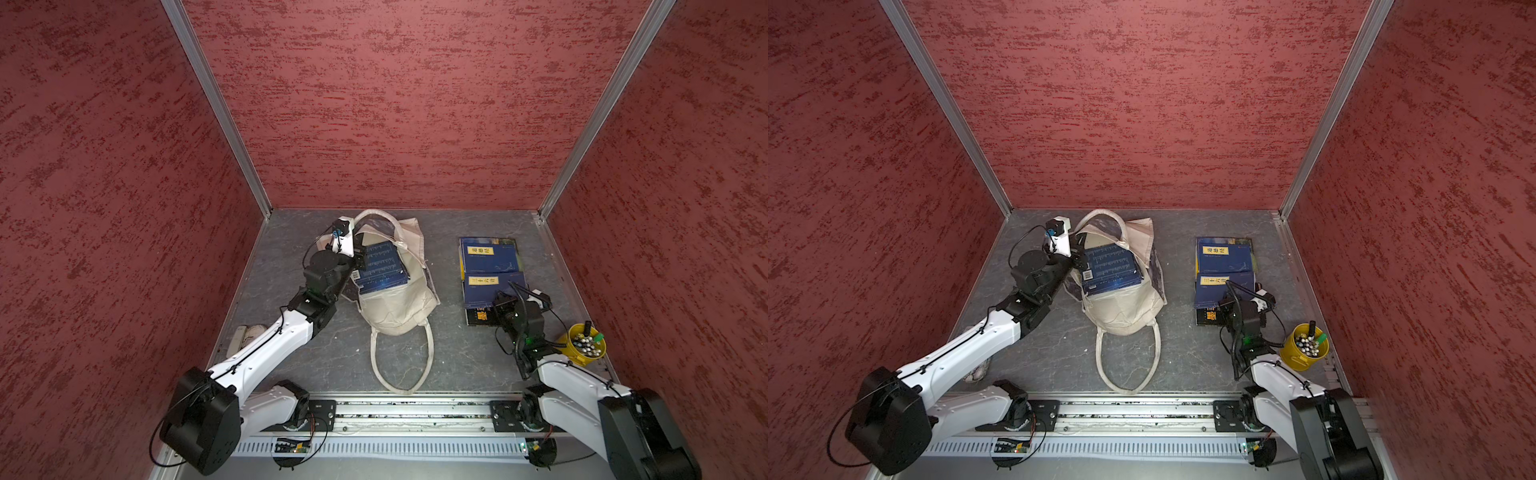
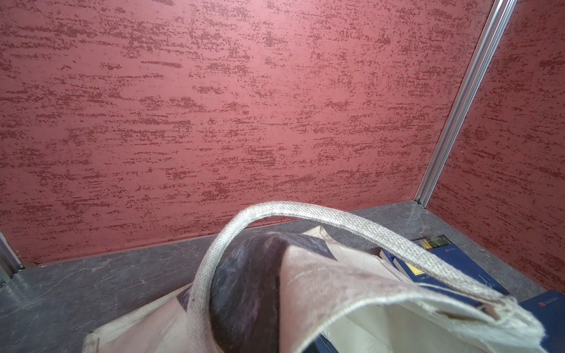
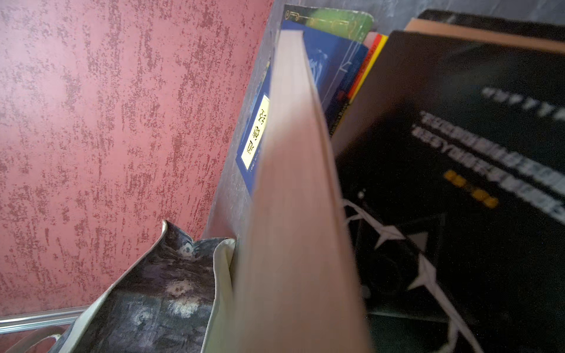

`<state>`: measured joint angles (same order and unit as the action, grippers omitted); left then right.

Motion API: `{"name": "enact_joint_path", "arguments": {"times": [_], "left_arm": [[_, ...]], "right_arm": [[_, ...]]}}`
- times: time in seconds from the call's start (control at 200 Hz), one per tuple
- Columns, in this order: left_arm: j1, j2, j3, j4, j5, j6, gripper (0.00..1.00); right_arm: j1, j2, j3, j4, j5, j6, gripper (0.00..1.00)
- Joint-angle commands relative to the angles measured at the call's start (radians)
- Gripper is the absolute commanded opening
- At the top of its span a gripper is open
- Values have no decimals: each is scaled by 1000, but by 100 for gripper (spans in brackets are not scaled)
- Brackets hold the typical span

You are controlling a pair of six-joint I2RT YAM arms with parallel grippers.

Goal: Take out the books from the canvas bag
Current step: Place the book on the book.

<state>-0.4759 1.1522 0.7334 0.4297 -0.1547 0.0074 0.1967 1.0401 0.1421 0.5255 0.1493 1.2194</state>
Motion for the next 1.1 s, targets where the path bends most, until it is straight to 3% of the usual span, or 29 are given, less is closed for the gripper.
{"name": "enact_joint_path", "arguments": {"times": [0.0, 0.11, 0.401, 0.676, 0.751, 0.812, 1.097], "left_arm": [[2, -21, 16, 39, 33, -12, 0], [4, -21, 16, 40, 34, -11, 0], [7, -24, 16, 39, 35, -12, 0], [8, -26, 16, 38, 37, -10, 0], [8, -26, 15, 39, 39, -11, 0], [10, -24, 17, 38, 45, -11, 0], [13, -22, 17, 39, 84, -13, 0]], "right_arm": [[-7, -19, -2, -26, -32, 28, 0], [-7, -81, -14, -86, -13, 25, 5], [-20, -161, 7, -239, -15, -20, 44], [-31, -256, 22, -333, -87, -30, 64], [-32, -302, 45, -425, -91, -43, 78], [-33, -339, 60, -502, -90, -52, 98], [-36, -474, 141, -763, -77, -80, 99]]}}
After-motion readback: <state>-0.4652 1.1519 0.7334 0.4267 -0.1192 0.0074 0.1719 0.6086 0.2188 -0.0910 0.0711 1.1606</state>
